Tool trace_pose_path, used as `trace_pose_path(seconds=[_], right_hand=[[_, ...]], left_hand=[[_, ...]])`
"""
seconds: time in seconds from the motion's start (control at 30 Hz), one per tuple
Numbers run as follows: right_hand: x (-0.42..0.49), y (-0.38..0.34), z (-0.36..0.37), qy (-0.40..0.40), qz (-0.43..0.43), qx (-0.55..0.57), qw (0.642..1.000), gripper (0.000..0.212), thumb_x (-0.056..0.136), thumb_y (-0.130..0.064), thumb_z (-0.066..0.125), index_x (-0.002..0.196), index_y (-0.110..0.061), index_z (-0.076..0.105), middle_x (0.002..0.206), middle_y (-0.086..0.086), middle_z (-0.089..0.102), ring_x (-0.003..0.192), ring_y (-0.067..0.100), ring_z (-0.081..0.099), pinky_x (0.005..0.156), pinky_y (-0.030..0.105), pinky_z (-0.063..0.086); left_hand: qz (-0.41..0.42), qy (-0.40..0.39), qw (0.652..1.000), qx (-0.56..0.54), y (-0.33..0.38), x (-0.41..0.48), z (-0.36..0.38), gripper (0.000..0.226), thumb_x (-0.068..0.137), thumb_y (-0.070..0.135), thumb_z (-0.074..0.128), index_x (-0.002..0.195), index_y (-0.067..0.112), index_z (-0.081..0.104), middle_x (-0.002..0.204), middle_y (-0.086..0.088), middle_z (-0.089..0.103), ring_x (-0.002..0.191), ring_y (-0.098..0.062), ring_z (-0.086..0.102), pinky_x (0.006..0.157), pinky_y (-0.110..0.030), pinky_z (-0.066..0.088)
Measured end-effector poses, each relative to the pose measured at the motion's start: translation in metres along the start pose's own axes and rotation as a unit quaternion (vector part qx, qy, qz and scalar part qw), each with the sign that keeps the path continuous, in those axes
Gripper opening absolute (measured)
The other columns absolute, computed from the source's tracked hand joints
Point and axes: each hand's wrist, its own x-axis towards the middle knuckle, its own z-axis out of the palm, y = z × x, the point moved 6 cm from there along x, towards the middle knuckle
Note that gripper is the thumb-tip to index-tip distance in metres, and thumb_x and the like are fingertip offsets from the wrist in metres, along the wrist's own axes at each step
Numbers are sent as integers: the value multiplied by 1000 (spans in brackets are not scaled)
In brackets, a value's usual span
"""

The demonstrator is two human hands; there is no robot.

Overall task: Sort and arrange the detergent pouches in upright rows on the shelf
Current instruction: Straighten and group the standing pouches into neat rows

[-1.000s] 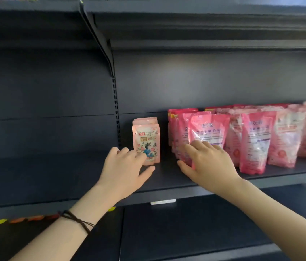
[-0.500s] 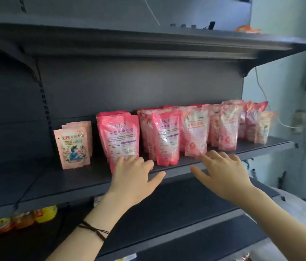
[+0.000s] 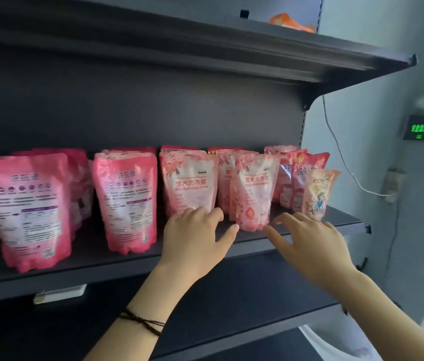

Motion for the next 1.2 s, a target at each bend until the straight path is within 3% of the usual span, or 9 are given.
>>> trace_pose_path(seconds=[0.17,0.33,0.47,0.57,0.7,0.83,1.03,1.13,1.2], right_hand=[[46,42,36,19,3,45,999,46,89,-66,29,106,-36,59,96,-15,65,81,12,60,55,26,35],[93,96,69,33,52,118,991,41,87,-65,28,95,-36,55,88,-15,63,67,12,54,49,23,32],[120,138,94,35,92,170,981,33,87,-59,33,91,-35,56,88,-12,63,74,17,60,57,28,43],[138,171,108,44,123,184,974,21,91,-51,43,94,-36,58,96,-13,63,75,16,61,60,28,42],[158,213,113,130,148,230,953,19,90,-38,56,101,-23,62,110,-3,57,86,25,60,63,33,43],[177,249,121,193,115,302,926,33,85,-14,65,116,-12,57,115,5,47,107,28,50,82,39,44],[209,281,161,63,85,517,850,3,91,-22,60,92,-21,63,96,-3,65,89,13,63,74,28,49],[221,288,180,-22,78,608,790,24,93,-26,57,85,-6,67,84,6,72,79,12,67,73,31,53],[226,290,183,-38,78,648,757,25,93,-23,57,84,-2,67,80,5,73,74,11,67,68,25,55]], left_hand=[[-2,-2,999,-50,24,48,49,37,93,59,29,107,34,54,92,13,61,84,-9,58,59,-27,41],[-15,-23,988,-152,54,99,100,29,95,54,33,105,34,51,99,15,62,84,-8,60,70,-30,51],[-15,-23,988,-150,76,134,134,32,96,55,31,107,32,51,101,13,65,85,-10,62,67,-28,49],[-8,-24,988,-150,93,154,152,34,95,57,29,110,35,51,93,14,65,69,-7,61,59,-25,44],[-3,-11,984,-180,118,179,169,34,94,57,31,113,36,49,100,15,64,69,-5,60,54,-19,38],[-54,-18,950,-308,142,208,195,32,93,53,42,121,37,43,109,22,55,81,1,61,68,-19,50],[-148,14,873,-464,161,239,232,18,93,36,58,110,30,57,105,16,61,92,5,58,79,-15,49],[-175,37,841,-510,166,246,240,20,93,36,58,107,22,65,99,9,69,92,2,63,80,-17,50],[-185,46,817,-544,171,250,243,25,94,33,57,102,12,68,96,-4,71,93,-12,67,84,-30,52]])
